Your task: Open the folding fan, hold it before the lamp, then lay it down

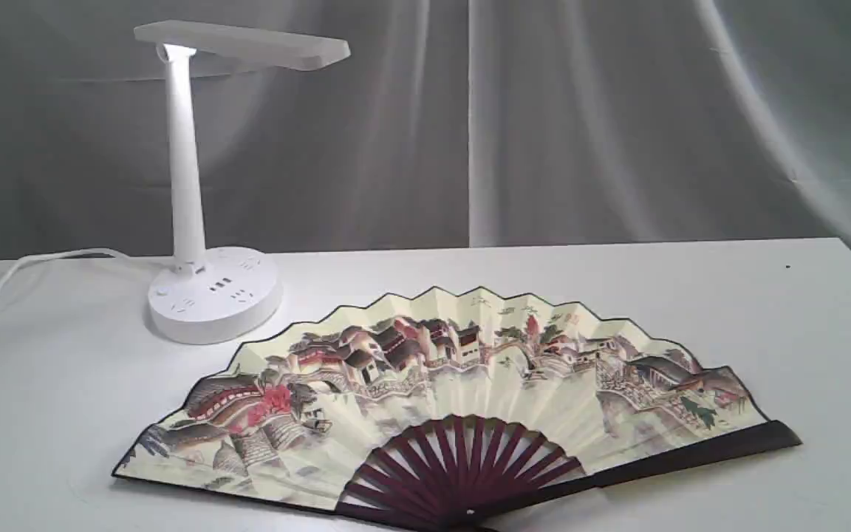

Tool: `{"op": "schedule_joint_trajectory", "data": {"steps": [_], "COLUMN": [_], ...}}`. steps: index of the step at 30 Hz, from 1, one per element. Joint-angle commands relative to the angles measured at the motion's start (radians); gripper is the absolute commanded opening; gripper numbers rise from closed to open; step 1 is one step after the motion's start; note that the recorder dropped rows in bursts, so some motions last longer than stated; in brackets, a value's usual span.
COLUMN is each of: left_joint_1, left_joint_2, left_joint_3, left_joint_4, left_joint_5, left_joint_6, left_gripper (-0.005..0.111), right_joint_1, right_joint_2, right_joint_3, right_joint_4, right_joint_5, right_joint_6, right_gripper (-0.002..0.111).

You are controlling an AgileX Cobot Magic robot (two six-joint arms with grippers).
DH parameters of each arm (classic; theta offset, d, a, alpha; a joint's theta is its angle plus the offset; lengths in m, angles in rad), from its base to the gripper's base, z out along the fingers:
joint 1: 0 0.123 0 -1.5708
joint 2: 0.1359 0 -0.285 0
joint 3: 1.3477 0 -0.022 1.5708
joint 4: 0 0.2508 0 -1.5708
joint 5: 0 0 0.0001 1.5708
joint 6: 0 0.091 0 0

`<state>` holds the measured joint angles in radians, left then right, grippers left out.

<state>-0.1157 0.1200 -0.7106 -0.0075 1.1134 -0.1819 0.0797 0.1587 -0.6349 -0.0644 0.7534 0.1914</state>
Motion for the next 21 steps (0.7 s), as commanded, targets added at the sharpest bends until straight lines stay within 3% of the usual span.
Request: {"op": "schedule_joint_trajectory", "data": {"steps": [1, 3, 7, 10, 14, 21], "left_joint_1": [-0.006, 0.001, 0.007, 0.006, 0.006, 0.006], "left_joint_2": [-0.120, -0.120, -0.120, -0.120, -0.120, -0.120], "left_joint_3": [-0.033, -0.093, -0.216, -0.257, -0.232, -0.046], "left_joint_4": [0.016, 0.018, -0.016, -0.035, -0.009, 0.061], "left_joint_5": [0.016, 0.108, 0.108, 0.070, -0.134, -0.450], "left_joint_6": [0.000, 0.023, 0.079, 0.086, 0.085, 0.083], "left_gripper": [0.000, 0.000, 0.000, 0.000, 0.000, 0.000], "right_joint_1": [0.000, 0.002, 0.000, 0.000, 0.001, 0.001], "right_joint_2": [-0.159, -0.159, -0.143, -0.159, -0.159, -0.159], "right_joint_3": [0.004, -0.022, -0.113, -0.120, -0.129, -0.054], "right_joint_4": [0.006, 0.007, -0.041, -0.021, 0.007, 0.064], "right_joint_5": [0.028, 0.113, 0.334, 0.235, 0.066, -0.209], "right_joint_6": [-0.004, -0.004, -0.077, -0.077, -0.071, -0.071], "right_gripper": [0.000, 0.000, 0.000, 0.000, 0.000, 0.000]}}
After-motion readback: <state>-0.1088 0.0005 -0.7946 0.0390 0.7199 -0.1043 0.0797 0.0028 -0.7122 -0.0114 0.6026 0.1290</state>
